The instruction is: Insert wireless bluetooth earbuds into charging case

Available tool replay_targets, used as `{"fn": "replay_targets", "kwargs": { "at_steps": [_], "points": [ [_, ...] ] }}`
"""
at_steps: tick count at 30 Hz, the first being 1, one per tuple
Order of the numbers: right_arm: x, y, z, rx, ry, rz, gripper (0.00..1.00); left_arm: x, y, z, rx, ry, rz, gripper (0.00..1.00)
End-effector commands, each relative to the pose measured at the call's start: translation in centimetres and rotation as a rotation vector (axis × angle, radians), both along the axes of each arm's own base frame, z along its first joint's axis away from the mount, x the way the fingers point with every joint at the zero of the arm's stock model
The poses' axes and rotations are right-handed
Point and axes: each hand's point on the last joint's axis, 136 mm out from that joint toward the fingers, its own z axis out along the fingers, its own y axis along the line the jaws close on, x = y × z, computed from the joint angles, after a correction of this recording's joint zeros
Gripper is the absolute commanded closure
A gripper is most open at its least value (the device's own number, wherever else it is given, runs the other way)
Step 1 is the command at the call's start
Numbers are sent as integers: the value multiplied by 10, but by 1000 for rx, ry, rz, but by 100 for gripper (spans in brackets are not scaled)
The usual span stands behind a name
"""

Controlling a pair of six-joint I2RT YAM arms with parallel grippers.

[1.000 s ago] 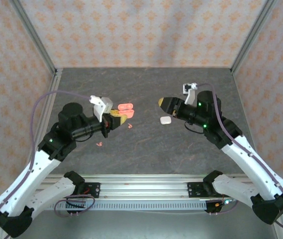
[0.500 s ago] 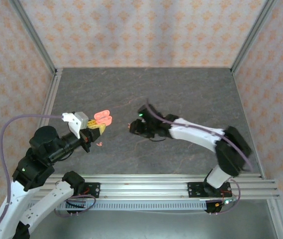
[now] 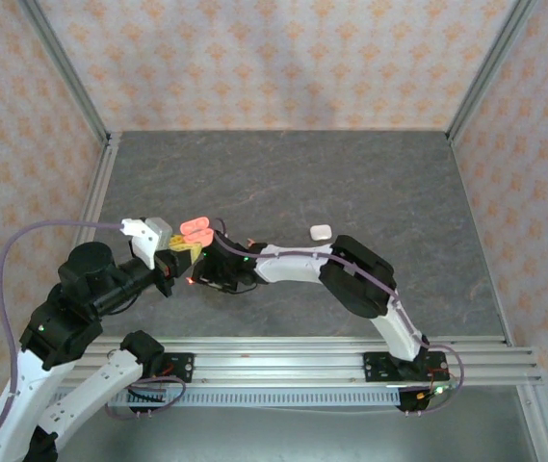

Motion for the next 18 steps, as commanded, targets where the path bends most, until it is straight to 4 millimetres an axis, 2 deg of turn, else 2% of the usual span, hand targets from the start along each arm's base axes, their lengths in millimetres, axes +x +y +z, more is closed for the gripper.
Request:
{"fn": "replay_targets", "kwargs": {
  "at_steps": [1, 8, 18],
  "points": [
    [7, 6, -1, -21, -11, -41, 55, 0, 6, 6, 17, -17, 23, 100],
    [5, 16, -15, -90, -2, -15, 53, -5, 10, 2, 32, -9, 29, 100],
    [11, 11, -25, -209, -38, 23, 56, -8, 13, 1, 21, -15, 38, 100]
  ]
}}
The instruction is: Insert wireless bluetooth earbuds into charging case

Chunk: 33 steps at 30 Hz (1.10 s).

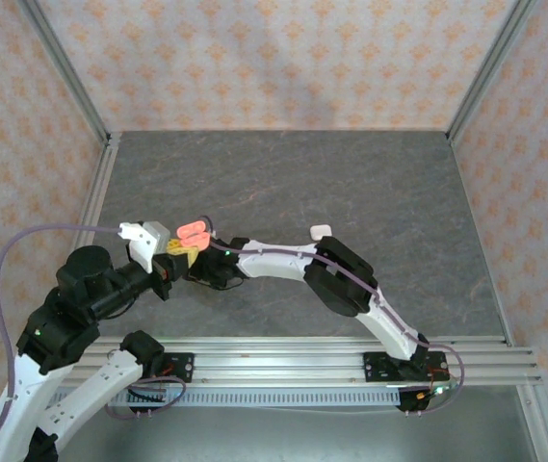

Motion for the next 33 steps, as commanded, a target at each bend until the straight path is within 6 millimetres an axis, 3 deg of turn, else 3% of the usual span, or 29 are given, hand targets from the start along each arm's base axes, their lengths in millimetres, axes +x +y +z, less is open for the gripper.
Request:
{"fn": "replay_targets", "kwargs": {
  "at_steps": [1, 5, 10, 19, 24, 29, 33],
  "points": [
    [1, -9, -16, -109, -31, 27, 57, -2, 7, 6, 8, -25, 23, 100],
    [1, -8, -22, -151, -30, 68, 62, -2, 6, 3, 14, -21, 19, 100],
    [1, -15, -24, -209, -53, 119, 75, -2, 6, 1, 17, -16, 19, 100],
    [2, -47, -8, -255, -83, 232, 85, -4, 5, -3, 31, -16, 3, 100],
    [3, -103, 3, -269, -58, 360, 86, -6, -8, -10, 7, 4, -66, 100],
    [-10, -184, 13, -393, -10, 606, 86, -6, -22, -20, -17, 53, -127, 100],
    [-31, -237, 1, -530, 82, 786, 84, -1, -31, -29, -41, 76, -152, 100]
  ]
}}
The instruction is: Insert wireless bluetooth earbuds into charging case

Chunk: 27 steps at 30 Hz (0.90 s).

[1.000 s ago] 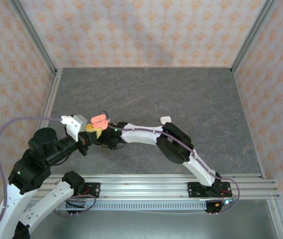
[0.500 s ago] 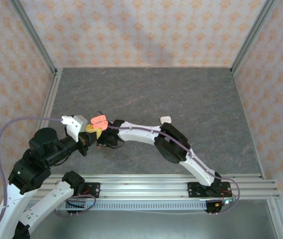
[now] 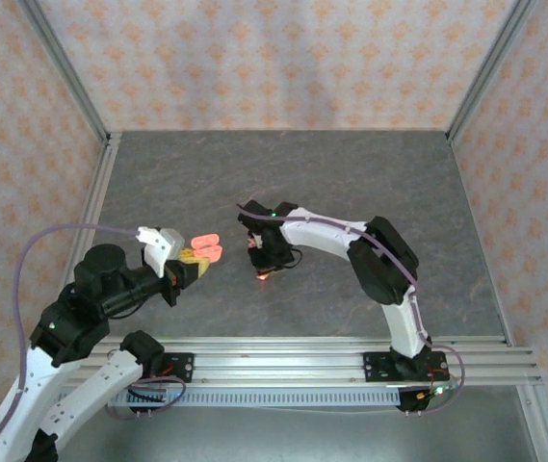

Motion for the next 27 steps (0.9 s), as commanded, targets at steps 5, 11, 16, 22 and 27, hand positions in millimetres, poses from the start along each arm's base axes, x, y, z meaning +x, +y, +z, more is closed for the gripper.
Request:
{"fn": "replay_targets", "kwargs": {
  "at_steps": [5, 11, 16, 22, 27],
  "points": [
    [-55, -64, -26, -150, 236, 259, 81, 9, -18, -1, -56, 7, -58, 100],
    [-37, -67, -19, -172, 161, 254, 61, 13, -20, -9, -45, 24, -57, 100],
    [-12, -77, 8, -185, 18, 128, 51, 17, -20, -13, -46, 16, -44, 100],
    [0, -78, 45, -35, -124, -202, 50, 28, -24, -14, -61, -10, -37, 100],
    [-9, -81, 43, 132, -115, -575, 53, 41, -26, -19, -66, -9, -4, 100]
  ]
}}
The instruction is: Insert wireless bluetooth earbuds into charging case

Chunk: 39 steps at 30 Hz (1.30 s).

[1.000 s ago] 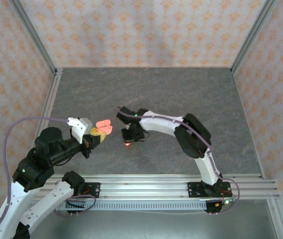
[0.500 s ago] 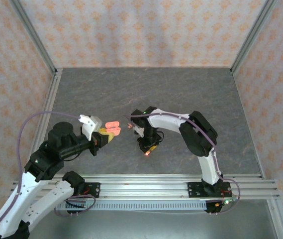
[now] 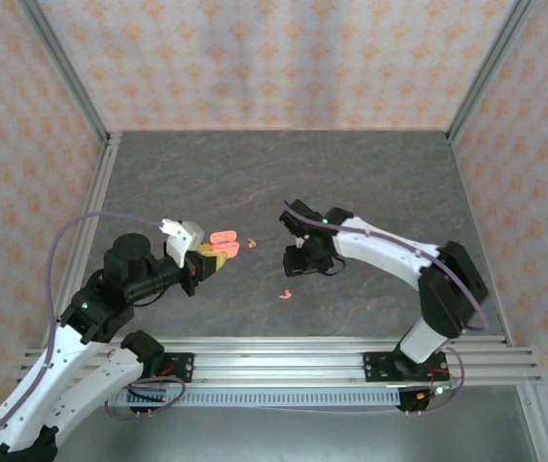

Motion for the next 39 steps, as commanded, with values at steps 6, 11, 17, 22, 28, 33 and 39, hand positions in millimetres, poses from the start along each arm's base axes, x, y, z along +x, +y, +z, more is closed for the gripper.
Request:
{"fn": "replay_targets", "kwargs": {
  "at_steps": [6, 11, 17, 22, 28, 33, 39],
  "points": [
    [-2, 4, -17, 188, -43, -470, 57, 22, -5, -6, -11, -64, 28, 100],
    [-11, 16, -38, 201, -8, -486, 57, 33, -10, -13, -28, -83, 36, 100],
    [-19, 25, -63, 214, 42, -493, 58, 39, -22, -11, -57, -88, -4, 100],
    [-19, 21, -73, 218, 36, -520, 60, 29, -28, -8, -60, -112, -77, 100],
    [-21, 21, -79, 217, 44, -523, 63, 23, -26, -10, -48, -151, -92, 100],
    [-24, 21, -79, 212, 52, -516, 63, 24, -27, -14, -44, -143, -92, 100],
    [-25, 17, -66, 184, 7, -507, 55, 24, -26, -17, -34, -138, -92, 100]
  ]
}}
